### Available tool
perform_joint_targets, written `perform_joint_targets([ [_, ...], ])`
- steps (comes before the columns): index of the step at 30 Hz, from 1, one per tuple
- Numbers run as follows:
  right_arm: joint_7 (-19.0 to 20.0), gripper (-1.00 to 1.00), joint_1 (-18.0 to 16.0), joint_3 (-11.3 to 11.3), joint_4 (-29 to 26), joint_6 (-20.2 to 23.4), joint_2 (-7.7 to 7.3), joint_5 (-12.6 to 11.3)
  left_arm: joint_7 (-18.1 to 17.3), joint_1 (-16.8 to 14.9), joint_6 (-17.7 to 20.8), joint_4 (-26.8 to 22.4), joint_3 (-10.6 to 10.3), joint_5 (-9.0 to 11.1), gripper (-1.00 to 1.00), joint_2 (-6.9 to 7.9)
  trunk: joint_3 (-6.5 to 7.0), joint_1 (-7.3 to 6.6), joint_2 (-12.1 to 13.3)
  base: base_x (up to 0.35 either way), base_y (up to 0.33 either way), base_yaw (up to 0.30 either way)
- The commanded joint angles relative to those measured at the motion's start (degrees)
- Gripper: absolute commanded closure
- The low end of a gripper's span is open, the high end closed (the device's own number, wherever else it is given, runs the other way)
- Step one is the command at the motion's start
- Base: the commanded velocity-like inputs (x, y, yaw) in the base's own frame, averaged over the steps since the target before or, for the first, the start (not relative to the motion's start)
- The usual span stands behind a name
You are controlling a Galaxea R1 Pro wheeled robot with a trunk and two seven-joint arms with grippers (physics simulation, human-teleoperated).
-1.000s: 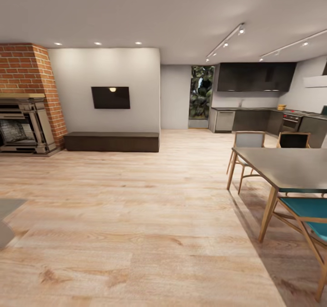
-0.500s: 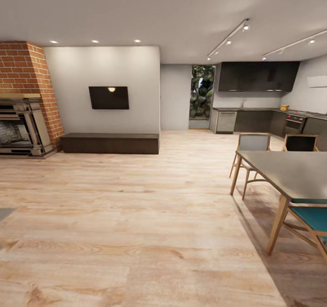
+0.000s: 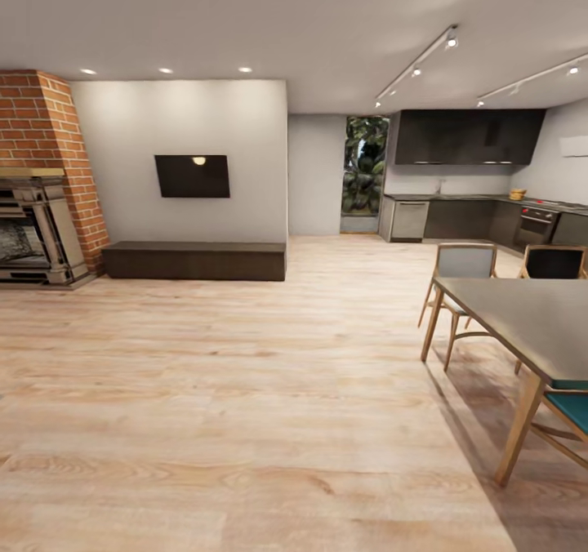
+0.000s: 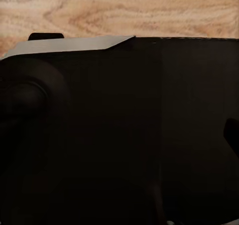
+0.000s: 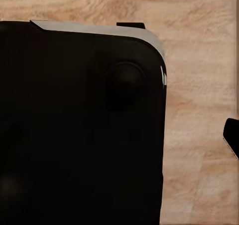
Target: In the kitchen, take the popcorn bag from the countertop, put it into the microwave, and heat it until the popcorn is cooked so the cooked popcorn ends up inside the bag.
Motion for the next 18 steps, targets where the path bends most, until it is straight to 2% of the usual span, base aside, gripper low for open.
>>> perform_joint_targets([
  [1, -0.1, -1.0, 0.0, 0.1, 0.0, -0.1, 0.06, 0.0, 0.0, 0.0, -0.1, 0.0, 0.0, 0.1, -1.0, 0.07, -0.05, 0.03, 0.0, 0.322, 0.0, 0.0],
  [18, -0.1, -1.0, 0.0, 0.1, 0.0, -0.1, -0.06, 0.0, 0.1, 0.0, -0.1, 0.0, 0.0, 0.1, -1.0, 0.08, -0.05, 0.03, 0.0, 0.322, 0.0, 0.0],
])
